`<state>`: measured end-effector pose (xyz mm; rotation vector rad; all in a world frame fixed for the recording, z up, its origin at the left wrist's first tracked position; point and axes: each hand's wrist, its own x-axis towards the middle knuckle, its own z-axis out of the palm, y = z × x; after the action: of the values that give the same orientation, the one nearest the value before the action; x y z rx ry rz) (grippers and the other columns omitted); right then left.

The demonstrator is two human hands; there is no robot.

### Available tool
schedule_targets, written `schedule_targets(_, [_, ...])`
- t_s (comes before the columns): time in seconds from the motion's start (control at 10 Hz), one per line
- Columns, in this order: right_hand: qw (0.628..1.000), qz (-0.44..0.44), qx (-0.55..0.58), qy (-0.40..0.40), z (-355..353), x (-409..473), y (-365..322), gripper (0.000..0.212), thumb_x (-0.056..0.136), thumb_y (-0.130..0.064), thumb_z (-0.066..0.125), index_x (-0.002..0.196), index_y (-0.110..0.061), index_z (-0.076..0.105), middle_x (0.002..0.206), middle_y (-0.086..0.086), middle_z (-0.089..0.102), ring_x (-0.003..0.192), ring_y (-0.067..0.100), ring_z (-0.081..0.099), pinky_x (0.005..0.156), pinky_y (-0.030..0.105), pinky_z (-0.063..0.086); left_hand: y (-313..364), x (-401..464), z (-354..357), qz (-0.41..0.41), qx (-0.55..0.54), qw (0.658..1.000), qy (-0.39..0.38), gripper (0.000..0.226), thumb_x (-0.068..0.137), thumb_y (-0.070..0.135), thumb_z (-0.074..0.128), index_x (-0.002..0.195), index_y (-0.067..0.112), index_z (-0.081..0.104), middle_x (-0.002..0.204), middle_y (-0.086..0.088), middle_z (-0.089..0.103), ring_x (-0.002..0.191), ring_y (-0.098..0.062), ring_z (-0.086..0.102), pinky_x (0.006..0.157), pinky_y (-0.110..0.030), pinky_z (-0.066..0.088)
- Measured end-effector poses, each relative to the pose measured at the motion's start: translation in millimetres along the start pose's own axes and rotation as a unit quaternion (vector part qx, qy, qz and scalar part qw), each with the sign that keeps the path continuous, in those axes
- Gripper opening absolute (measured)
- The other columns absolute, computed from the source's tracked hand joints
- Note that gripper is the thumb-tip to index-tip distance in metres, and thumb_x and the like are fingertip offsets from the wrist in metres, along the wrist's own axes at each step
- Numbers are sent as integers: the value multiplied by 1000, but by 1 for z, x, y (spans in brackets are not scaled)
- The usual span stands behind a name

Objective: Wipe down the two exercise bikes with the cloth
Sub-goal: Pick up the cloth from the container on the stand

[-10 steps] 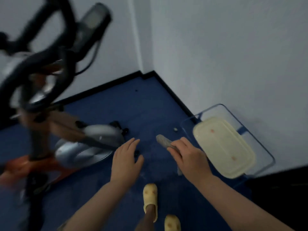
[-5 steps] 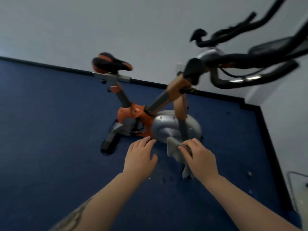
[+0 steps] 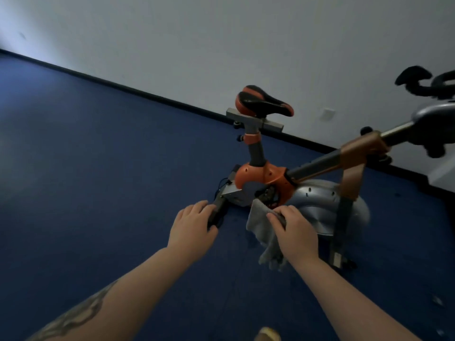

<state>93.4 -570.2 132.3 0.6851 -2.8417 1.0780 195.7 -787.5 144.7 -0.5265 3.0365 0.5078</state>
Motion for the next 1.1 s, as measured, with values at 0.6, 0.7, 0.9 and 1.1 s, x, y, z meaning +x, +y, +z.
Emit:
schedule_targets(0.6, [999, -38, 19, 17, 157, 272, -136, 13, 95, -37, 55, 87, -28, 59, 85, -14, 54, 73, 3, 52, 60, 28, 47, -168, 248, -90, 20, -8, 999, 31, 55, 96, 37, 47, 148, 29, 30, 155, 8, 27, 141, -14, 26, 116, -31, 18])
schedule_targets(0.7, [999, -36, 5, 13, 172, 315, -158, 14, 95, -37, 55, 89, -26, 60, 86, -14, 54, 74, 2, 52, 62, 25, 45, -196, 287, -106, 16, -23, 999, 39, 55, 95, 37, 48, 147, 28, 32, 154, 7, 29, 140, -15, 27, 115, -31, 19])
schedule_targets(0.9, [999, -8, -23, 40, 221, 402, -200, 15, 95, -40, 54, 86, -29, 59, 85, -15, 53, 73, 4, 54, 61, 29, 47, -271, 374, -130, 48, -28, 998, 18, 56, 96, 37, 45, 149, 28, 28, 156, 8, 25, 142, -14, 25, 116, -31, 17])
schedule_targets(1.1, [992, 62, -14, 112, 280, 476, -250, 14, 95, -39, 55, 82, -32, 56, 82, -17, 52, 70, 2, 52, 54, 19, 37, -348, 478, -175, 132, 7, 991, -3, 56, 96, 38, 45, 148, 29, 29, 156, 7, 25, 142, -15, 24, 117, -31, 16])
